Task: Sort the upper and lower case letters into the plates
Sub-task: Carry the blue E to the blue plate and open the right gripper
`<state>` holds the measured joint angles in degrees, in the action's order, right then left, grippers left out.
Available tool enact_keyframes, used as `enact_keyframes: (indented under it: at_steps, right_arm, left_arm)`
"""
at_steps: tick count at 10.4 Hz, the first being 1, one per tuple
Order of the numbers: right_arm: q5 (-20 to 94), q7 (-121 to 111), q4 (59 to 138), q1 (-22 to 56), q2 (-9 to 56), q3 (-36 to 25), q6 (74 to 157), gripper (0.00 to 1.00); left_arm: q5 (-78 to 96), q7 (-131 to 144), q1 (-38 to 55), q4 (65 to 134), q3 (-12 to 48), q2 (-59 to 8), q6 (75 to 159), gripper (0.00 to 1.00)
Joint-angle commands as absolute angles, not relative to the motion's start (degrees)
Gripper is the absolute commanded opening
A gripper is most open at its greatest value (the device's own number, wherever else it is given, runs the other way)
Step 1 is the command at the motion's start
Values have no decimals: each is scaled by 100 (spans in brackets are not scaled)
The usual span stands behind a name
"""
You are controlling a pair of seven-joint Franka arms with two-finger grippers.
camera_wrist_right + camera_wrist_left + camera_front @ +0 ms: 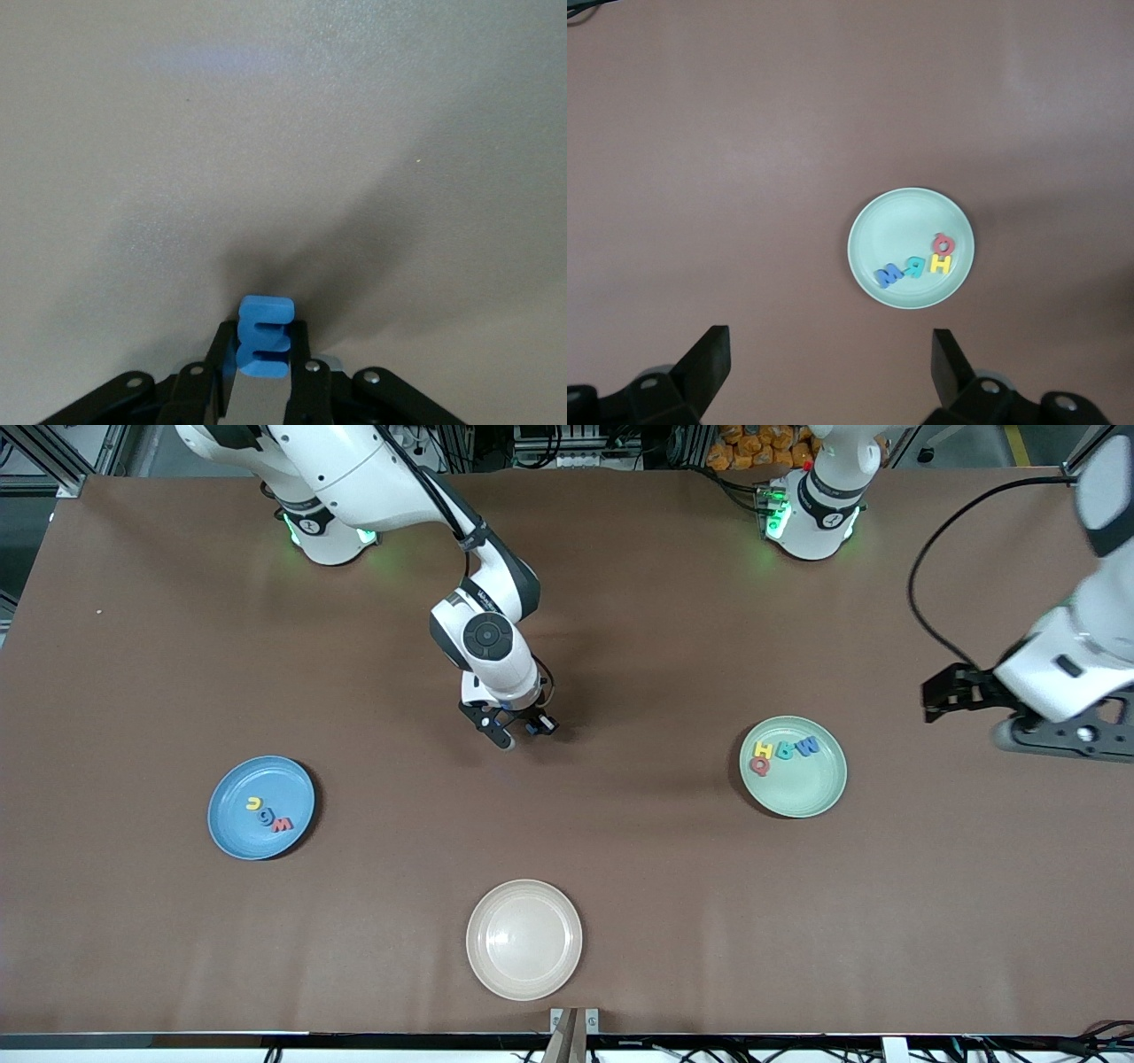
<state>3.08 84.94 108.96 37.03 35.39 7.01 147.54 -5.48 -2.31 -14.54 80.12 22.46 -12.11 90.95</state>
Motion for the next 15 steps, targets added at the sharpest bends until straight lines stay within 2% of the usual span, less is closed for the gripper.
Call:
enact_keyframes:
  at_steps: [1, 3, 4, 8, 13, 14, 15]
  right_arm:
    - [264, 8491, 10916, 3701, 3385, 624, 14722, 0]
    - [255, 7713, 10794, 3308, 3130, 432, 14364, 0]
    - [255, 7125, 10697, 2931, 3033, 378, 13935, 0]
    - [255, 4699, 10319, 1217, 2848, 334, 12623, 0]
    - [-281, 2656, 10318, -201, 2918, 299, 12410, 0]
    - [-290, 2593, 10318, -220, 2909, 299, 12410, 7]
    - [-307, 2367, 10327, -237, 2857, 290, 12401, 76]
  left_arm:
    - [-132, -475, -1260, 8095, 1683, -925, 8939, 100]
    - [-97, -483, 185, 8138, 114, -774, 8938, 100]
    - [-36, -475, 515, 8147, -216, -756, 8938, 100]
    - [280, -448, 396, 8147, -229, -765, 8921, 100]
    - [519, -88, 254, 8130, -229, -773, 8790, 100]
    - [501, -88, 272, 8130, -220, -782, 8798, 100]
    - [501, -88, 290, 8130, -211, -791, 8798, 100]
